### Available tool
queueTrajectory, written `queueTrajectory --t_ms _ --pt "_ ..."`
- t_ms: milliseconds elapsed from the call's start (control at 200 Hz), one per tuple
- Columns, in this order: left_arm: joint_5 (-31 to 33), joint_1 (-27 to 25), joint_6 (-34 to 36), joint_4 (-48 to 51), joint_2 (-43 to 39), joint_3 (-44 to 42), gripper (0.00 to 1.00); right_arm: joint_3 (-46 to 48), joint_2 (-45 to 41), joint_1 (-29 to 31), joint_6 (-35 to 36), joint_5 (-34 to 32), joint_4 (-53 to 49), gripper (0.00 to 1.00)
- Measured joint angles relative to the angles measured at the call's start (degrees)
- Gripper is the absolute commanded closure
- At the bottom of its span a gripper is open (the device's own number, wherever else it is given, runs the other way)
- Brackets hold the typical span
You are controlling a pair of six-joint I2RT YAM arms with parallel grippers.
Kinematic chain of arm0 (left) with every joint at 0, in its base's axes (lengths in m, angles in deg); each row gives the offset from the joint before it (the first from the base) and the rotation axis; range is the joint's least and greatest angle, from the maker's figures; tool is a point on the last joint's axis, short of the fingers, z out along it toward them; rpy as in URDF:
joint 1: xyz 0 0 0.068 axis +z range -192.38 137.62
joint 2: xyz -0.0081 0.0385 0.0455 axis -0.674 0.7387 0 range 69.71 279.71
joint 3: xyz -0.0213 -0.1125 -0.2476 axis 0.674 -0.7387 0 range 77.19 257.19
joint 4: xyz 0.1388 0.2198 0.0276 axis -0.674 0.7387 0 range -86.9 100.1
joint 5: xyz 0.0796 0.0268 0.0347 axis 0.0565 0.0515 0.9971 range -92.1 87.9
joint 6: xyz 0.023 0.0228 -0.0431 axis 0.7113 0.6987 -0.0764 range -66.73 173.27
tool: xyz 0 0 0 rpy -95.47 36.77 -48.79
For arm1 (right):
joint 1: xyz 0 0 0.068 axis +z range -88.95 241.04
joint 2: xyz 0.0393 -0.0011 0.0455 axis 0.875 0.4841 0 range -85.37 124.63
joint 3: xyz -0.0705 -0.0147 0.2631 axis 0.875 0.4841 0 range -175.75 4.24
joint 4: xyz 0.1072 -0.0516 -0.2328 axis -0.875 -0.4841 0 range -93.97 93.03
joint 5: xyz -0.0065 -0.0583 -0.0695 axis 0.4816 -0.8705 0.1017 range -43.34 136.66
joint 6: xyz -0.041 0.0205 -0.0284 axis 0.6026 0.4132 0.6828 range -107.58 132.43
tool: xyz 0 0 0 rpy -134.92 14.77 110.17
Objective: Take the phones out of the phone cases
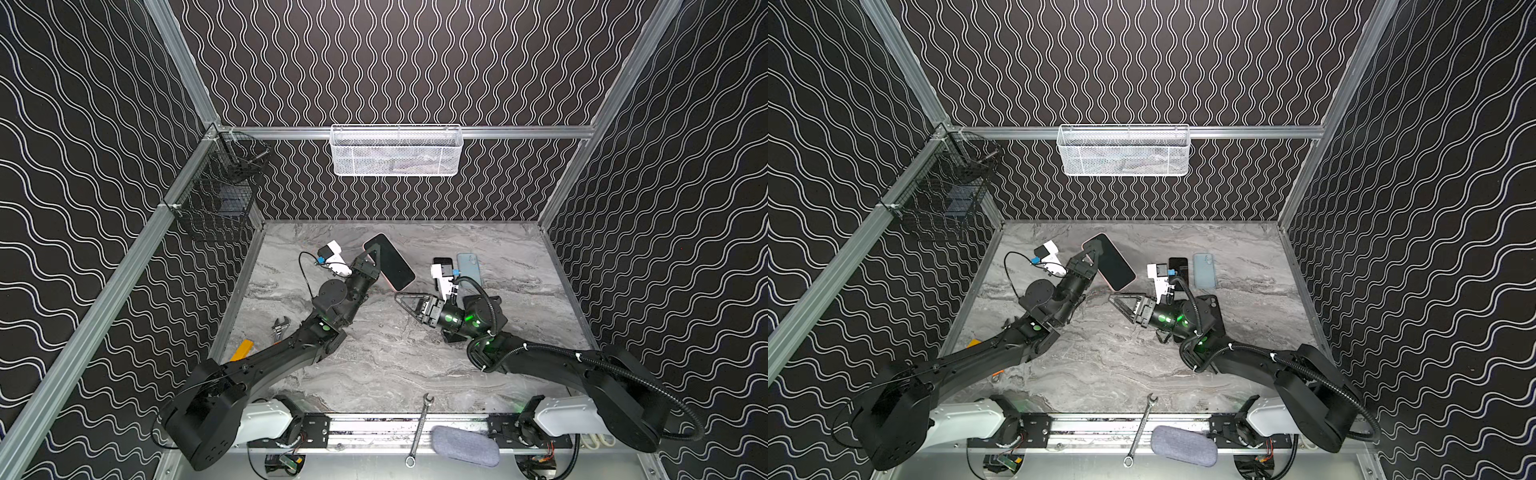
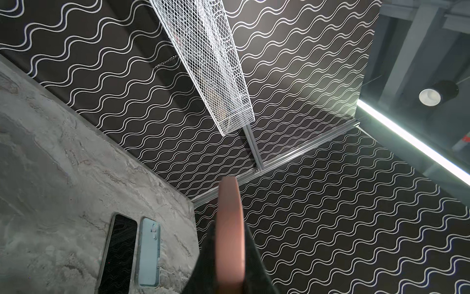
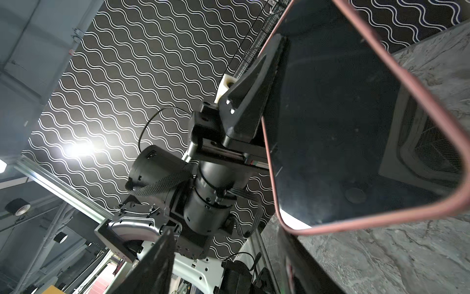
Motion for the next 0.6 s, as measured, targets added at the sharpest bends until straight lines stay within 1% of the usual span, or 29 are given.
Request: queueTrajectory --t_ms 140,596 --pt "0.24 0.0 -1.33 -0.61 -0.44 -0.87 1.0 -0.2 1.33 0.92 -0.26 -1.73 0.68 0.4" --pt "-0.68 -0.02 -1.75 -0.94 -2.03 -1.36 1.0 -0.26 3.04 1.95 -0.81 -6.12 0.9 0.4"
